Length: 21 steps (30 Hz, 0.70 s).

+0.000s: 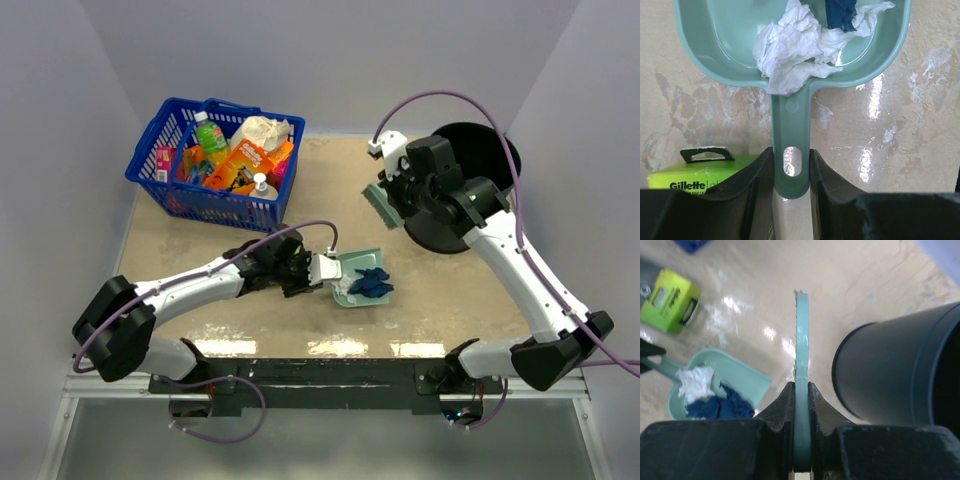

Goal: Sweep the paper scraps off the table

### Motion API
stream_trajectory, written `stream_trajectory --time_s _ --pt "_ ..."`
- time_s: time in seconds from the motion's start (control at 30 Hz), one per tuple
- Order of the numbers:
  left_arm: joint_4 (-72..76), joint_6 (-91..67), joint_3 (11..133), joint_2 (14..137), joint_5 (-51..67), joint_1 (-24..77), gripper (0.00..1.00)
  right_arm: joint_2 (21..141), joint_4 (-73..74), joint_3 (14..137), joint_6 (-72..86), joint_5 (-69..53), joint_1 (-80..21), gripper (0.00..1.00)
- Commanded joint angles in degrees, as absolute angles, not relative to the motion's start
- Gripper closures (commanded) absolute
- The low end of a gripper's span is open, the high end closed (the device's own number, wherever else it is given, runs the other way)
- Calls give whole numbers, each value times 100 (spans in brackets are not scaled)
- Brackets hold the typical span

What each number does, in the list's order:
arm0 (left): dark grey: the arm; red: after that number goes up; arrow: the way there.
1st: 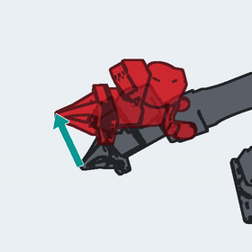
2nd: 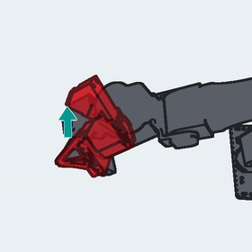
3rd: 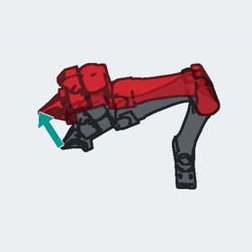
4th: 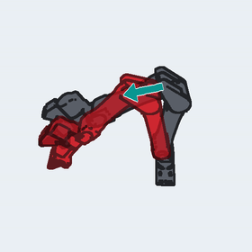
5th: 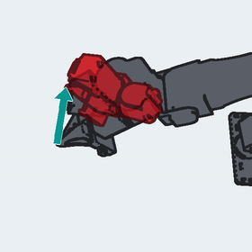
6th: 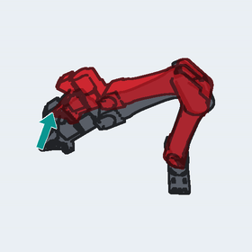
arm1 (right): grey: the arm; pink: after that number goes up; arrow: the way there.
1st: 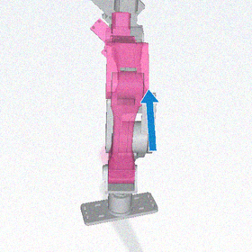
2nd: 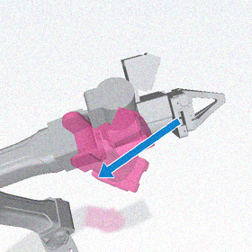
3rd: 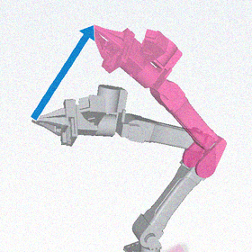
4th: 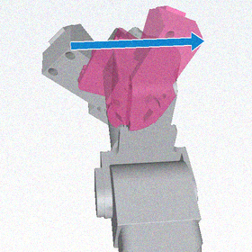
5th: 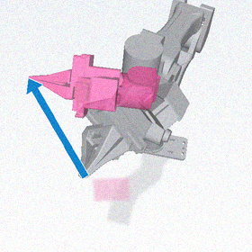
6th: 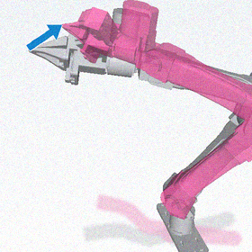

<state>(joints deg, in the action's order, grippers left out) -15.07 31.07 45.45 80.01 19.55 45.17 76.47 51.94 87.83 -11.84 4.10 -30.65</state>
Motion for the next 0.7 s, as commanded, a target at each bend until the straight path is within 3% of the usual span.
stream_trajectory --time_s 0.0,0.27,0.67 --pt "-1660 3033 4939 7717 1969 4421 100 7576 4263 9430 -1056 572 -2927 100" --pt "-2364 2848 6116 7725 1442 4210 100 7884 3719 10467 -335 535 -1864 100" --pt "-2628 2408 8049 8402 915 4184 100 7840 2400 10213 8 1827 -678 100"
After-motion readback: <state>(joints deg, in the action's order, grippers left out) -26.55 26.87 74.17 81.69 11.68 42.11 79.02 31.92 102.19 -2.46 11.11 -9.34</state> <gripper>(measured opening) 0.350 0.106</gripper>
